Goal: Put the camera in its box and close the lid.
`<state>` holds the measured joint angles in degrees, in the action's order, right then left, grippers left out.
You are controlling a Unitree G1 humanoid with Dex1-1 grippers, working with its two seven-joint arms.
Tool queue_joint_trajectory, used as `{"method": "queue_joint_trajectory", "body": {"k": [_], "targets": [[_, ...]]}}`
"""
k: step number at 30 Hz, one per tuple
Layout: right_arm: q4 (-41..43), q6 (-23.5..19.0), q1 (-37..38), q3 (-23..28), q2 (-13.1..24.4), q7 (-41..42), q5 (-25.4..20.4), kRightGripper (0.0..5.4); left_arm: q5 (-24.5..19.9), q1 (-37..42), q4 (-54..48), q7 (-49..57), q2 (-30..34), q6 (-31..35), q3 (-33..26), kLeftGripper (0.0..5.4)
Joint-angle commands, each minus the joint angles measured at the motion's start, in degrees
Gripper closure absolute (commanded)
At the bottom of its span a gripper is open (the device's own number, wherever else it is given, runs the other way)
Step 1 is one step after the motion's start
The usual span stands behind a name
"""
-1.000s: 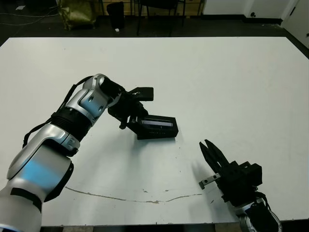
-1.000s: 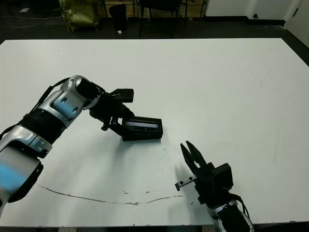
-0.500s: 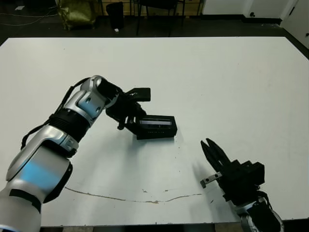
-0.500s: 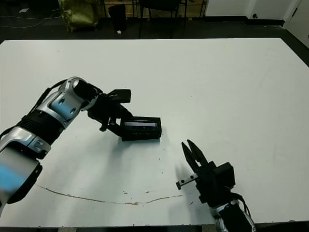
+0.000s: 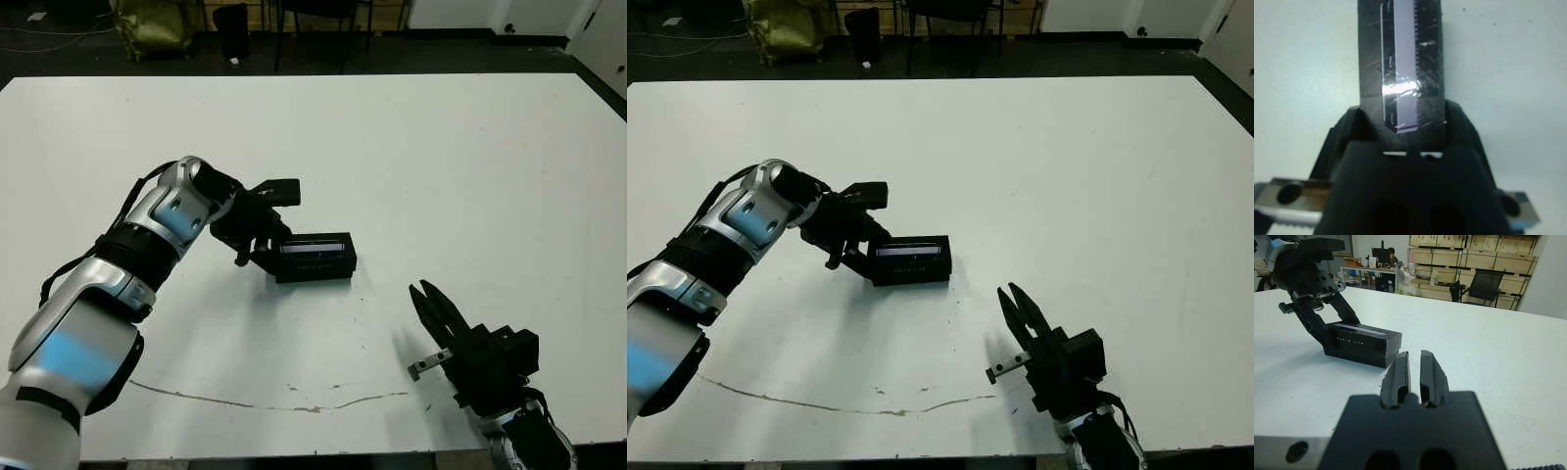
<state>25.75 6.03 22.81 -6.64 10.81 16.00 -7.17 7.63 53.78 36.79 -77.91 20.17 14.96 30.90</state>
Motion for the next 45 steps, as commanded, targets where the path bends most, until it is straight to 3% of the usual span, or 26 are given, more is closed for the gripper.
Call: {"method": "queue_joint_trajectory", "body": {"k": [1,11,20,27,45], "targets": [[-0.37,-1.23,2.15,-0.01,0.31,0.24,-0.44,5.4,4.53,-4.59,1.55,0.81,4.95,0.03,2.12,3.12],[-0.34,-1.54,2.16,-0.08,0.21,0.24,-0.39,5.4,4.64,-6.2,-3.97,1.5,4.28,-1.91,3.54,3.13],[-0.34,-1.4,2.43,-0.02,0.1,-0.02,-0.02,5.4,4.32,-8.13,-9.37,2.02,4.0,5.36,5.18,3.13],[1.25,-3.65,2.92,-0.14,0.09,-0.56,-0.03,5.4,4.06,-8.49,-8.05,2.38,3.49,7.79,5.06,3.13],[0.02,-2.51,2.53,0.11,-0.21,0.3,-1.15,5.4,4.62,-8.28,-5.53,4.54,1.45,10.75,5.79,3.13]]}}
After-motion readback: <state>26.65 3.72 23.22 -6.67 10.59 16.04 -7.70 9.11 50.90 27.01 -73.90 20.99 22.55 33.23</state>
